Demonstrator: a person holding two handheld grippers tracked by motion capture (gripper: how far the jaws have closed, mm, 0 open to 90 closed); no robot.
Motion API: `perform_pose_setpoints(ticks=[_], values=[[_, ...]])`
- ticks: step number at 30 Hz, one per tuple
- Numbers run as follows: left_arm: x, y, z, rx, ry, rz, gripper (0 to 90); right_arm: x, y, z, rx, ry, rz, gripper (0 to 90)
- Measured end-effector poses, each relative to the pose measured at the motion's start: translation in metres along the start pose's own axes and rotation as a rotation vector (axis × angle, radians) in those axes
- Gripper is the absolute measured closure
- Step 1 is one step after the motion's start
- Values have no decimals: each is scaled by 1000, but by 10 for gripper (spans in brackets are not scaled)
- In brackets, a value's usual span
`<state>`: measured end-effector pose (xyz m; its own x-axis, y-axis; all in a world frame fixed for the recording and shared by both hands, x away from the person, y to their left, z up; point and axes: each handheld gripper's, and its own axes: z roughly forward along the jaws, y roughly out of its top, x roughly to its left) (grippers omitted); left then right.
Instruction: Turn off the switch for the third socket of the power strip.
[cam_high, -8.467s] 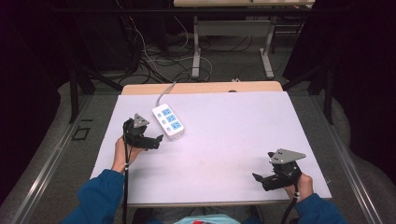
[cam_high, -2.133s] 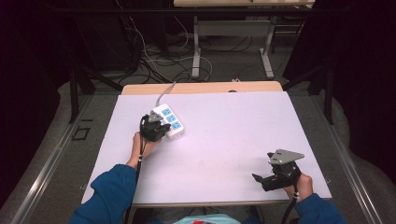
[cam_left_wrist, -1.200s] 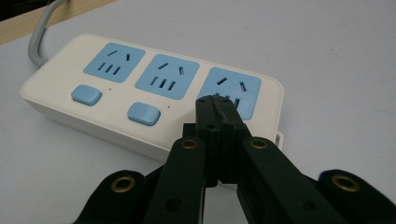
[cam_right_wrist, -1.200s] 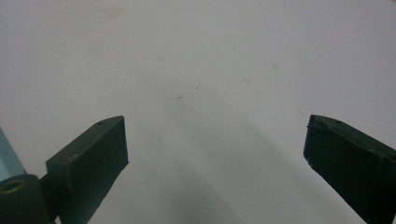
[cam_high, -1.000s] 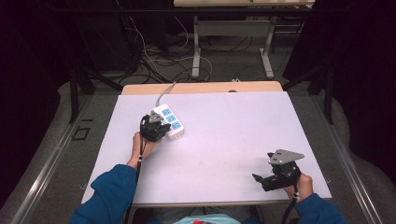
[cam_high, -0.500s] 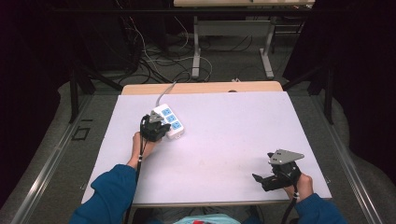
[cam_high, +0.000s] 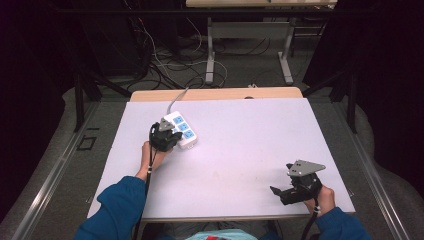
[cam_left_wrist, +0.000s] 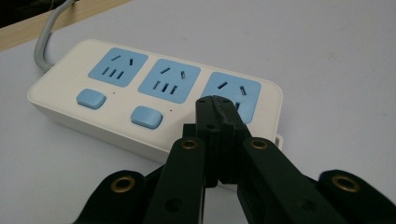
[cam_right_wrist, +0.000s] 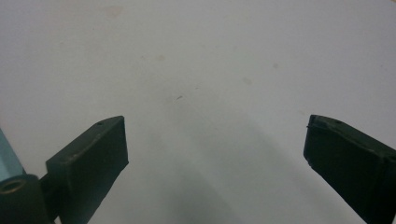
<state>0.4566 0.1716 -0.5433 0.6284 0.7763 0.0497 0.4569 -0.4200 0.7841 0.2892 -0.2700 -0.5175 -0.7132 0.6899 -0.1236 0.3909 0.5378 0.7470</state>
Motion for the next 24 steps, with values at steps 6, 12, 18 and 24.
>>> perform_pose_setpoints(ticks=[6, 12, 18, 24], values=[[2, 0, -1, 5, -4, -2, 900, 0, 0, 0, -4, -6, 1, 57], [2, 0, -2, 8, -1, -8, 899, 0, 0, 0, -5, -4, -2, 57], [2, 1, -4, 20, -15, -8, 761, 0, 0, -1, 0, -1, -4, 57], [2, 3, -10, 40, -30, -11, 502, 0, 0, -1, -1, 2, -6, 57]])
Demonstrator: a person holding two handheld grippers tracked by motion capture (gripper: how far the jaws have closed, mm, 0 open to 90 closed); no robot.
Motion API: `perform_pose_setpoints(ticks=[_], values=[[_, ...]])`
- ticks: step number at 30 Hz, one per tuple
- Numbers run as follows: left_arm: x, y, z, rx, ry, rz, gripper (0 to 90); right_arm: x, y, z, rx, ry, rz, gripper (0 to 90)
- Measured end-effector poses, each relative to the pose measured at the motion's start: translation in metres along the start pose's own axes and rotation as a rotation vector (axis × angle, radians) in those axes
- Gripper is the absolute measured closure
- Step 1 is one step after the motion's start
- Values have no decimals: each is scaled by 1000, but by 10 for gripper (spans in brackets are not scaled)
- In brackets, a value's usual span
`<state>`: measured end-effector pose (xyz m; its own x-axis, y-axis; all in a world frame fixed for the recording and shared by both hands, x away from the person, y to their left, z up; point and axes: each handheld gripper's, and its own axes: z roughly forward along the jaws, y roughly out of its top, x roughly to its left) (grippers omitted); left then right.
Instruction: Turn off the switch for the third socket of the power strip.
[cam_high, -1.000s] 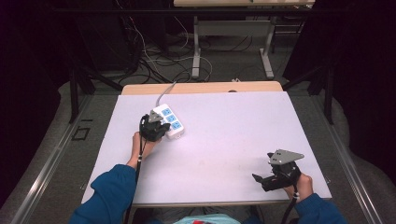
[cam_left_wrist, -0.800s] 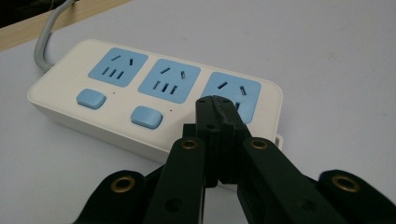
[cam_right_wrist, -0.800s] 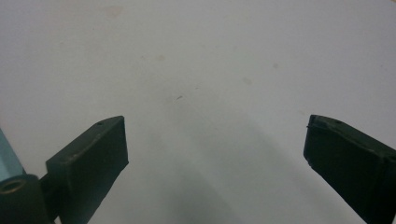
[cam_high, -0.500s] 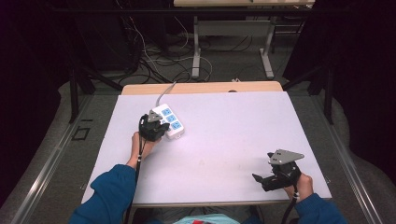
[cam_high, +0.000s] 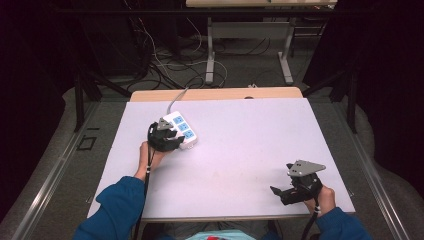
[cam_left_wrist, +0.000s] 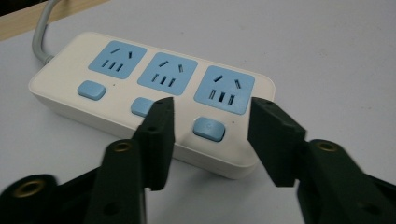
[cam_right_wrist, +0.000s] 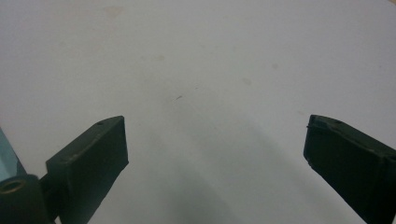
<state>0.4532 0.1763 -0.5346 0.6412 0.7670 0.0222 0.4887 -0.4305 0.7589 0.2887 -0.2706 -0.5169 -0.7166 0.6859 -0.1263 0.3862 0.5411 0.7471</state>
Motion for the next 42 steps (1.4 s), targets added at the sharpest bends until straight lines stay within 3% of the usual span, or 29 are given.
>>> perform_pose_setpoints(ticks=[2, 5, 13, 23, 42], values=[[-1, 1, -2, -2, 7, -13, 351, 0, 0, 0, 1, -1, 1, 57], [-3, 2, -8, 7, 10, -18, 196, 0, 0, 0, -1, -3, -1, 57], [-11, 2, -34, -17, 34, -12, 41, 0, 0, 0, -3, -4, -1, 57], [-21, -5, -58, -37, 74, 2, 2, 0, 0, 1, -2, -4, -5, 57], [-41, -27, -98, -60, 72, 28, 1, 0, 1, 1, 1, -5, -9, 57]])
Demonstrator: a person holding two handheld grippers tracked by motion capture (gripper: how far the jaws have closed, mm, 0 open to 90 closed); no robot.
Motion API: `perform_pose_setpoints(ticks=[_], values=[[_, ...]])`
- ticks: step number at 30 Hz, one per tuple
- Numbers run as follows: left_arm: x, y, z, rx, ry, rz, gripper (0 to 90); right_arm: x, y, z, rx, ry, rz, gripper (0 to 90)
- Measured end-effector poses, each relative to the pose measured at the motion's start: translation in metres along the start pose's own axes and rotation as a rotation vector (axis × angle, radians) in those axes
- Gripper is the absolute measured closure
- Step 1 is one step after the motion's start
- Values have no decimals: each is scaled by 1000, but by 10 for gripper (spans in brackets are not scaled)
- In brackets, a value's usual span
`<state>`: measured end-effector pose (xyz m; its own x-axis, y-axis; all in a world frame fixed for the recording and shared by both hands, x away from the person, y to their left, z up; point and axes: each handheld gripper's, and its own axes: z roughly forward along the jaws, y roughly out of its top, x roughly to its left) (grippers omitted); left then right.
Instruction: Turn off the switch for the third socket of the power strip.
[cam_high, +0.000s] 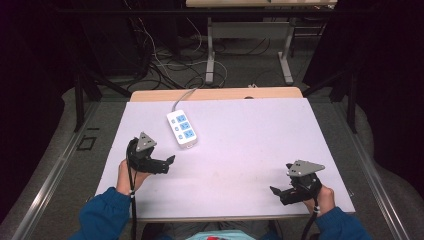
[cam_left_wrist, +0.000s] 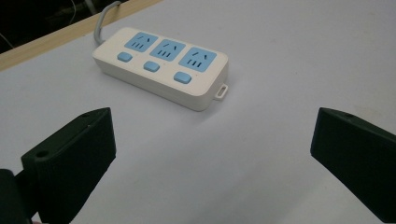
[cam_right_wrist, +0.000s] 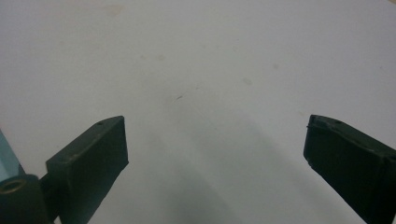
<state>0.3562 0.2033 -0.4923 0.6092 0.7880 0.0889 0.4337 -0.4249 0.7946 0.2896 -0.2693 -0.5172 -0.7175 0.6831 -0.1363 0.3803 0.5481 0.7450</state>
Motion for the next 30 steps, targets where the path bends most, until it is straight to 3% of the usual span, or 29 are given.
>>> perform_pose_setpoints(ticks=[12, 30], values=[[-6, -16, -22, 5, 2, 1, 1, 0, 0, 1, -7, -4, 2, 57], [-9, -36, -40, 14, 9, 0, 1, 0, 0, 1, -5, -6, -10, 57]])
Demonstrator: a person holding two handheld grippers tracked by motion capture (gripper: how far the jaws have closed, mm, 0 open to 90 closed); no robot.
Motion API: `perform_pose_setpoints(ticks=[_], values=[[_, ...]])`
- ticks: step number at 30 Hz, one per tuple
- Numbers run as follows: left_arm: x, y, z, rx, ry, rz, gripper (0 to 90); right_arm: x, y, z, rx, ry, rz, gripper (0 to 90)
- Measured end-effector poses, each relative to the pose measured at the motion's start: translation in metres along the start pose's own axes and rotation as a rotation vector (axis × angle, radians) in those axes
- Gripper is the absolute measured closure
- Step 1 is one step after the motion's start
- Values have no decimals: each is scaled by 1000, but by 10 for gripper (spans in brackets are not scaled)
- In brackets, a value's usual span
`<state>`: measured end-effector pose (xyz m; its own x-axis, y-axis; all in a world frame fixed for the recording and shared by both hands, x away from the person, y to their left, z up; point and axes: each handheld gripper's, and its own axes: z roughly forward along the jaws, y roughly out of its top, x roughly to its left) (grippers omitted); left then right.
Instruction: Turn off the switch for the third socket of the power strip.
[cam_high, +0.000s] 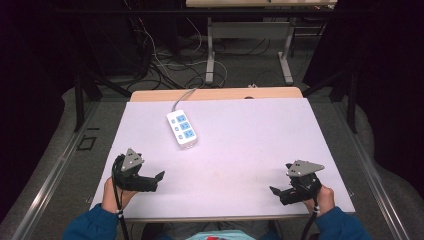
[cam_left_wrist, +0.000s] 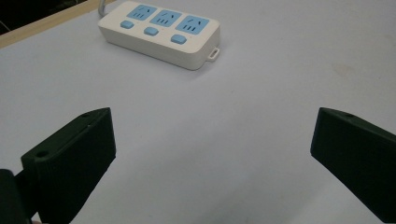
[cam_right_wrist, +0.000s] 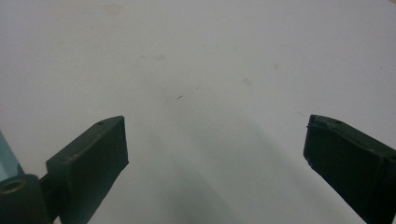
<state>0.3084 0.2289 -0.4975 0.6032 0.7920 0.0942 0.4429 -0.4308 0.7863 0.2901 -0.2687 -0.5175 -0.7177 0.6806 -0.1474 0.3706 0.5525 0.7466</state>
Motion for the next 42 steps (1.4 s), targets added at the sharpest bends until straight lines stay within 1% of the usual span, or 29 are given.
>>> perform_pose_setpoints(ticks=[2, 4, 6, 11, 12, 13, 14, 18, 20, 21, 22, 28, 30, 34, 35, 36, 37, 38, 39, 40, 41, 42], values=[[0, -3, -2, 3, -3, -3, 1, 0, 0, 0, -1, 3, -1, 57], [1, -5, -3, 6, 2, 3, 1, 0, 0, 0, -1, 2, -2, 57], [1, -7, -4, 2, 2, -3, 1, 1, 0, 0, 1, 2, 6, 57], [2, -13, -7, -4, 4, -3, 1, 0, 0, 0, 0, 0, 1, 58], [2, -14, -8, 4, 5, -1, 1, 1, 0, 0, 1, 2, 6, 57], [3, -15, -8, -4, 9, 0, 1, 1, 0, 1, 1, 3, 6, 57], [3, -16, -9, 2, 9, 3, 1, 1, 0, 0, 2, 0, 6, 58], [5, -20, -11, -8, 8, -6, 1, 1, 0, 0, 2, 0, 3, 58], [5, -22, -12, -4, 5, -9, 1, 1, 0, 0, 4, -1, 6, 58], [6, -23, -12, -9, 11, -7, 1, 0, 0, 1, 2, 0, -3, 58], [6, -23, -13, -6, 4, -10, 1, 1, 0, 1, 2, 0, 1, 58], [8, -28, -15, -12, 10, -4, 1, 1, 0, 0, 4, -1, 6, 58], [8, -30, -16, -17, 11, -12, 1, 1, 0, 0, 4, -1, 6, 58], [10, -33, -18, -18, 16, -11, 1, 1, 0, 1, 4, -3, 7, 58], [11, -34, -19, -16, 18, -9, 1, 0, 0, 1, 3, -1, -2, 58], [11, -35, -19, -9, 16, -7, 1, 1, 0, 1, 4, 1, 7, 58], [11, -36, -19, -17, 18, -16, 1, 1, 0, 1, 4, -1, 10, 58], [12, -37, -20, -10, 14, -13, 1, 1, 0, 0, 15, 5, 8, 58], [12, -38, -19, -19, 17, -19, 1, 1, 0, 1, 13, 4, 10, 58], [13, -39, -20, -12, 16, -16, 1, 1, 0, 0, 14, 4, 11, 58], [13, -39, -21, -11, 15, -18, 0, 1, 0, 1, 3, -5, 7, 58], [13, -40, -20, -20, 16, -24, 1, 1, 0, 0, 16, 2, 13, 58]])
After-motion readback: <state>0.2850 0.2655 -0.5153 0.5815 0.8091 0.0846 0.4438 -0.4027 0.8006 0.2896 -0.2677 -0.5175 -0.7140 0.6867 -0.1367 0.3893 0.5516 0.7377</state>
